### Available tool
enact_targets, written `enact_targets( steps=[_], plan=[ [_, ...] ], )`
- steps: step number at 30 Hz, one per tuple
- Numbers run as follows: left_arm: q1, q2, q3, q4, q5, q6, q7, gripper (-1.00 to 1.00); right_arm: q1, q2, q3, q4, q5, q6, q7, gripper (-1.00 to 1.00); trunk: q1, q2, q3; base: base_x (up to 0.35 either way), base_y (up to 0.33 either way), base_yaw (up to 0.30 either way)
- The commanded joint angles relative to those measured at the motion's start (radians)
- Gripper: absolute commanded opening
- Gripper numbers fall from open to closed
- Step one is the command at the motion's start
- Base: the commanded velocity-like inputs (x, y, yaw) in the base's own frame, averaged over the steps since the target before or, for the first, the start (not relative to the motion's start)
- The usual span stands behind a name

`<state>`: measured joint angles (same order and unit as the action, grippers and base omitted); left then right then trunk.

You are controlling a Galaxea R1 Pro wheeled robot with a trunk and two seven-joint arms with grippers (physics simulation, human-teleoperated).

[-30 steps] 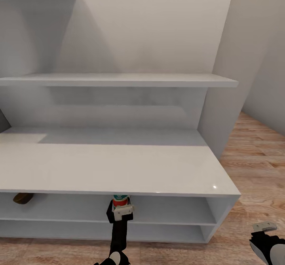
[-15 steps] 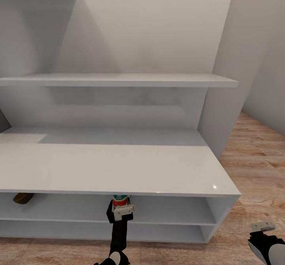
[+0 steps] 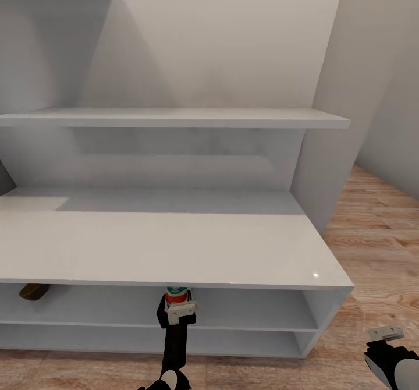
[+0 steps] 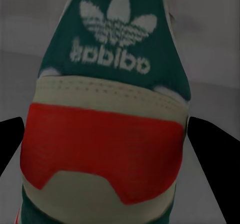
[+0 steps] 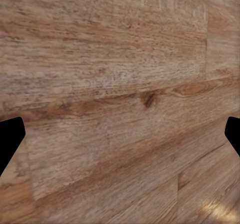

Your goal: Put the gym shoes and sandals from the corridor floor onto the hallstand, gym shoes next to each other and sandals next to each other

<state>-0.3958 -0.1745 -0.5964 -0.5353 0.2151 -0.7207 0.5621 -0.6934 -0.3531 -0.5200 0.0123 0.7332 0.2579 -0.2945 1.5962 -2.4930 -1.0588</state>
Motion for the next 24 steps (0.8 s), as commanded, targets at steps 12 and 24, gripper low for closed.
enact_targets(
  steps=[12, 24],
  plan=[
    [0.000, 0.000, 0.000, 0.000, 0.000, 0.000, -0.001, -1.00, 0.000, 0.000, 0.000, 0.000, 0.000, 0.000, 0.000, 1.00, 0.000, 0.000, 0.000, 0.013, 0.000, 0.000],
    [0.000, 0.000, 0.000, 0.000, 0.000, 0.000, -0.001, -1.00, 0.000, 0.000, 0.000, 0.000, 0.000, 0.000, 0.000, 1.00, 0.000, 0.000, 0.000, 0.009, 0.000, 0.000]
  ],
)
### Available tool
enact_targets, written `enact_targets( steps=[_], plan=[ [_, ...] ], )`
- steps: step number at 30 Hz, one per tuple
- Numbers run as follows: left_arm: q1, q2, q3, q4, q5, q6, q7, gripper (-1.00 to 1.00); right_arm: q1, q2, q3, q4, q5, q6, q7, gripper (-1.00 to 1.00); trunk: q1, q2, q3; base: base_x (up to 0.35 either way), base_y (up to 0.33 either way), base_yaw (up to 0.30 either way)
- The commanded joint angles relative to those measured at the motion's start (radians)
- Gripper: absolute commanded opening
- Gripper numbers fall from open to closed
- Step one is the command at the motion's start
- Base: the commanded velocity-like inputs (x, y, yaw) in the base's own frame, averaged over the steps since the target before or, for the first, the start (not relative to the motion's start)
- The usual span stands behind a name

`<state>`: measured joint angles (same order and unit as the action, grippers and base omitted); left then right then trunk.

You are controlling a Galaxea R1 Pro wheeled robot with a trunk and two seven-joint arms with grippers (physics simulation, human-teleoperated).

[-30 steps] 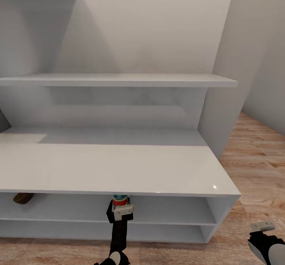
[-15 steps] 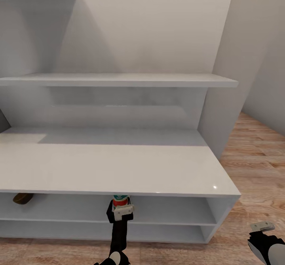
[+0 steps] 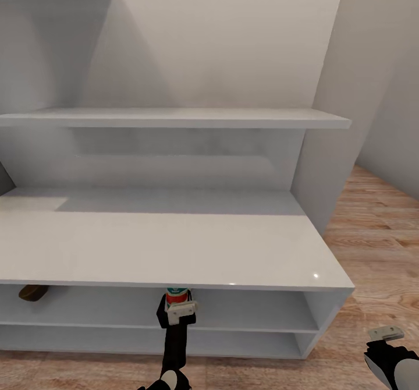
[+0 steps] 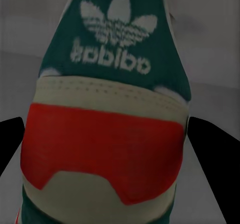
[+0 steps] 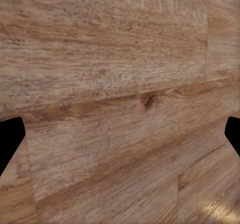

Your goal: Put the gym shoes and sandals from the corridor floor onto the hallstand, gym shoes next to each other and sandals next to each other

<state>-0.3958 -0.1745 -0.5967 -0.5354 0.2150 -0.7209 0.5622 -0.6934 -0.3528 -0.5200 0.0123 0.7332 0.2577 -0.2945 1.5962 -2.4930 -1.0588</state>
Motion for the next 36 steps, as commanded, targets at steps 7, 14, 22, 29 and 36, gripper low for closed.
enact_targets(
  steps=[7, 14, 22, 29, 36],
  plan=[
    [0.000, 0.000, 0.000, 0.000, 0.000, 0.001, -0.001, -1.00, 0.000, 0.000, 0.000, 0.000, 0.000, 0.000, 0.000, 1.00, 0.000, 0.000, 0.000, 0.029, 0.000, 0.000],
    [0.000, 0.000, 0.000, 0.000, 0.000, 0.000, -0.001, -1.00, 0.000, 0.000, 0.000, 0.000, 0.000, 0.000, 0.000, 1.00, 0.000, 0.000, 0.000, 0.009, 0.000, 0.000],
    [0.000, 0.000, 0.000, 0.000, 0.000, 0.001, -0.001, -1.00, 0.000, 0.000, 0.000, 0.000, 0.000, 0.000, 0.000, 1.00, 0.000, 0.000, 0.000, 0.002, 0.000, 0.000],
    [0.000, 0.000, 0.000, 0.000, 0.000, 0.001, -0.001, -1.00, 0.000, 0.000, 0.000, 0.000, 0.000, 0.000, 0.000, 1.00, 0.000, 0.000, 0.000, 0.000, 0.000, 0.000],
    [0.000, 0.000, 0.000, 0.000, 0.000, 0.000, -0.001, -1.00, 0.000, 0.000, 0.000, 0.000, 0.000, 0.000, 0.000, 1.00, 0.000, 0.000, 0.000, 0.000, 0.000, 0.000]
  ],
)
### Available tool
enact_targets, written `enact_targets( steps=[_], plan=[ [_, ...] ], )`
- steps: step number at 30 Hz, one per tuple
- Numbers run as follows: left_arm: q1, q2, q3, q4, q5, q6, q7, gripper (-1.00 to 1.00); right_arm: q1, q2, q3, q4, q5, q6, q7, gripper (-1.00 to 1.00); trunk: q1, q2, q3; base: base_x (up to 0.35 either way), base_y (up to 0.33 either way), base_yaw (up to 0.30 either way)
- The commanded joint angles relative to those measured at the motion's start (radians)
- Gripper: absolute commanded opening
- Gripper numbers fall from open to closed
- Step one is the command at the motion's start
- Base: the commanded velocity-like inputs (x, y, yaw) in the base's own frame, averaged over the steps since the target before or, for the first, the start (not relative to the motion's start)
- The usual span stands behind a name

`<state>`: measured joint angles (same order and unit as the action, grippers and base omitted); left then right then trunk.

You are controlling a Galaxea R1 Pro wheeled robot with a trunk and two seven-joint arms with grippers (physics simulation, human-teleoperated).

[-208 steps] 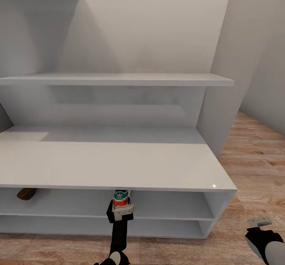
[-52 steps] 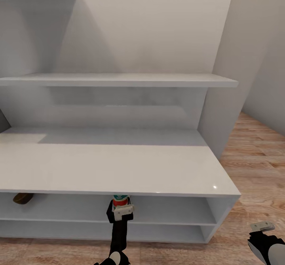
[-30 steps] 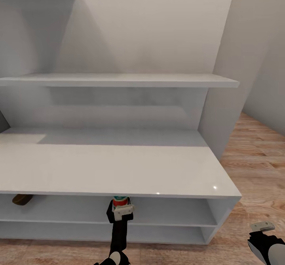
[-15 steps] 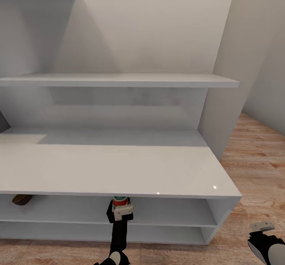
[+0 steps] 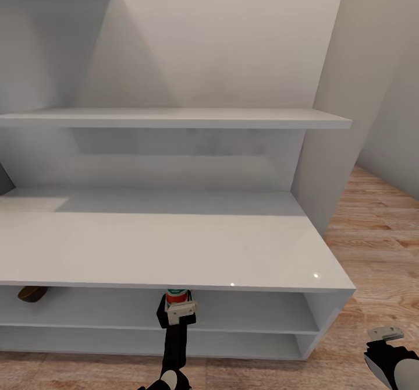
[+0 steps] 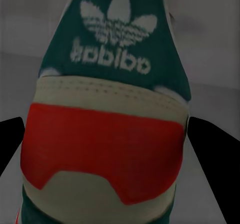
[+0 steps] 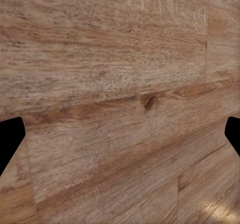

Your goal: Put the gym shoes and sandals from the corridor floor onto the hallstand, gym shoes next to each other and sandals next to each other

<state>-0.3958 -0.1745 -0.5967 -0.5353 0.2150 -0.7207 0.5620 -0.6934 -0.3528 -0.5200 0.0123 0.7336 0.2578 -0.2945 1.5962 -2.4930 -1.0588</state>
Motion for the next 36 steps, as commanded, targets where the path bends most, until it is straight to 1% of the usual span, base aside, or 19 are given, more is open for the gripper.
enact_targets(
  steps=[1, 25, 26, 36],
  plan=[
    [0.000, 0.000, 0.000, 0.000, 0.000, 0.000, -0.001, -1.00, 0.000, 0.000, 0.000, 0.000, 0.000, 0.000, 0.000, 1.00, 0.000, 0.000, 0.000, 0.000, 0.000, 0.000],
    [0.000, 0.000, 0.000, 0.000, 0.000, 0.000, -0.001, -1.00, 0.000, 0.000, 0.000, 0.000, 0.001, 0.000, 0.000, 1.00, 0.000, 0.000, 0.000, 0.037, 0.000, 0.000],
    [0.000, 0.000, 0.000, 0.000, 0.000, 0.000, -0.001, 1.00, 0.000, 0.000, 0.000, 0.000, 0.001, 0.000, 0.000, 1.00, 0.000, 0.000, 0.000, 0.006, 0.000, 0.000],
    [0.000, 0.000, 0.000, 0.000, 0.000, 0.000, -0.001, 1.00, 0.000, 0.000, 0.000, 0.000, 0.000, 0.000, 0.000, 1.00, 0.000, 0.000, 0.000, 0.002, 0.000, 0.000]
  ],
)
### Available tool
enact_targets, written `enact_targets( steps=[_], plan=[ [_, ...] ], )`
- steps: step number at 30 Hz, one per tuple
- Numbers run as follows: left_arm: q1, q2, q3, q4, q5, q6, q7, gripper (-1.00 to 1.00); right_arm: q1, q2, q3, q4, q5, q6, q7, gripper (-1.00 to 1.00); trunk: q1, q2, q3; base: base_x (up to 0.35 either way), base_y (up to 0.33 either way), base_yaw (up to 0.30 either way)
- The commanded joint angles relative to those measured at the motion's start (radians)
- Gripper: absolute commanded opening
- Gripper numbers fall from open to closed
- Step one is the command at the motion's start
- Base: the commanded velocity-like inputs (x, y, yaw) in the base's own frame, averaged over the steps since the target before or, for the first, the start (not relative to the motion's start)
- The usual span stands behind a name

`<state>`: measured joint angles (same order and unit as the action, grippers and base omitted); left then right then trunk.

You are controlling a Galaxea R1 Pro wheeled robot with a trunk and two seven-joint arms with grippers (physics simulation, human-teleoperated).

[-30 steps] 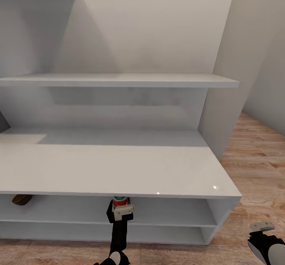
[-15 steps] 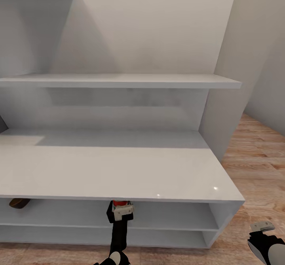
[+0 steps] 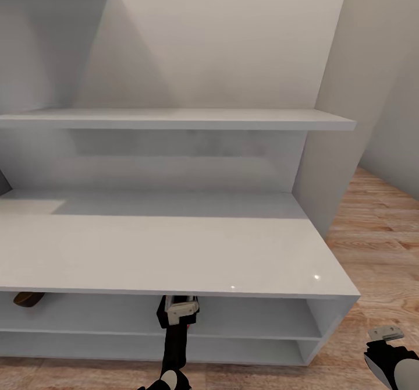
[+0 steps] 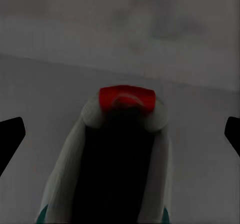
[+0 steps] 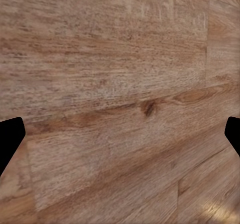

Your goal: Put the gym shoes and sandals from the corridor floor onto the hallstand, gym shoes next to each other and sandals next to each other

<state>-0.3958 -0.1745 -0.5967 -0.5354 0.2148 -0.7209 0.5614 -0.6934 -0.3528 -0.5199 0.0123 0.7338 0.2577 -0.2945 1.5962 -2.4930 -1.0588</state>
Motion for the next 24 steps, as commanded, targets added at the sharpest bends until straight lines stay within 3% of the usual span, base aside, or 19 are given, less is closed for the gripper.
enact_targets(
  steps=[1, 24],
  plan=[
    [0.000, 0.000, 0.000, 0.000, 0.000, 0.000, 0.000, 1.00, 0.000, 0.000, 0.000, 0.000, 0.000, 0.000, 0.000, 1.00, 0.000, 0.000, 0.000, 0.000, 0.000, 0.000],
    [0.000, 0.000, 0.000, 0.000, 0.000, 0.000, 0.000, 1.00, 0.000, 0.000, 0.000, 0.000, 0.000, 0.000, 0.000, 1.00, 0.000, 0.000, 0.000, -0.018, 0.000, 0.000]
  ],
)
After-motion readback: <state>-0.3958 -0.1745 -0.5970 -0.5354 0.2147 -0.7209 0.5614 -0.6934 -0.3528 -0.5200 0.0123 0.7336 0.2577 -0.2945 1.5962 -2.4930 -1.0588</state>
